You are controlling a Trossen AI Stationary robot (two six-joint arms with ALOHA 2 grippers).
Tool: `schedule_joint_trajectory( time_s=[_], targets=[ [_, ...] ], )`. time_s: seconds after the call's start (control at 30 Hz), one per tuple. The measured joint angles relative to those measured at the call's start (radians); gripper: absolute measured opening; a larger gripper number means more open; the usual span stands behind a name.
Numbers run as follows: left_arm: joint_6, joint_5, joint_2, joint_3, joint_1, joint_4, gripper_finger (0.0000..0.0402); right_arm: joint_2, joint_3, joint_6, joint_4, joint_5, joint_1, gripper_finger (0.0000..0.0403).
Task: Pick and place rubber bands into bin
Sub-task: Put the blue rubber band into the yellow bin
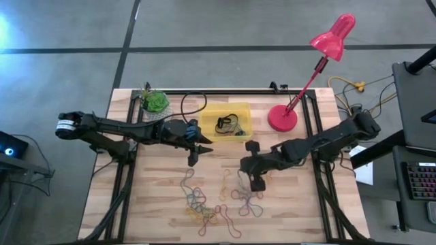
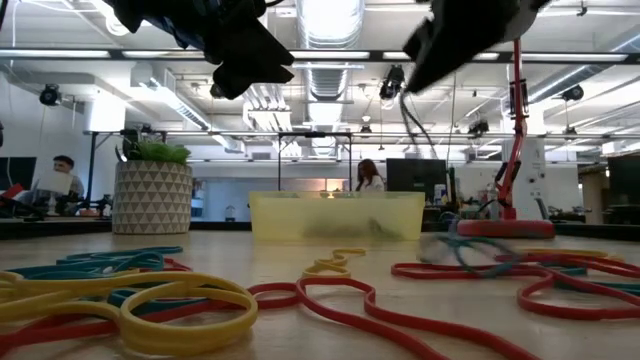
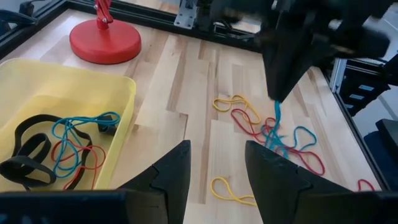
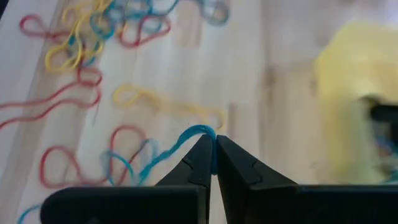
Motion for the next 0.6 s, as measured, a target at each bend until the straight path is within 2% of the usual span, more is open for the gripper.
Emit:
schedule_joint_trajectory(
  time_s=[0.2, 0.33, 0.5, 0.6],
  targets=[
    [-0.001, 0.000, 0.000, 0.000, 0.000, 0.004, 0.0136, 0.004, 0.124, -0.086, -0.062, 0.073, -0.010, 0.0008],
    [-0.002, 0.000, 0.000, 0.000, 0.000, 0.008, 0.0136, 0.004, 0.183, -0.139, -0.073, 0.136, -0.028, 0.0008],
    [-0.026, 0.000, 0.000, -0.001, 0.000, 0.032, 0.0136, 0.004, 0.249, -0.208, -0.106, 0.154, -0.048, 0.0008],
    [-0.029, 0.000, 0.000, -0.001, -0.003, 0.029, 0.0136, 0.004, 0.280, -0.241, -0.119, 0.210, -0.038, 0.0008]
  ],
)
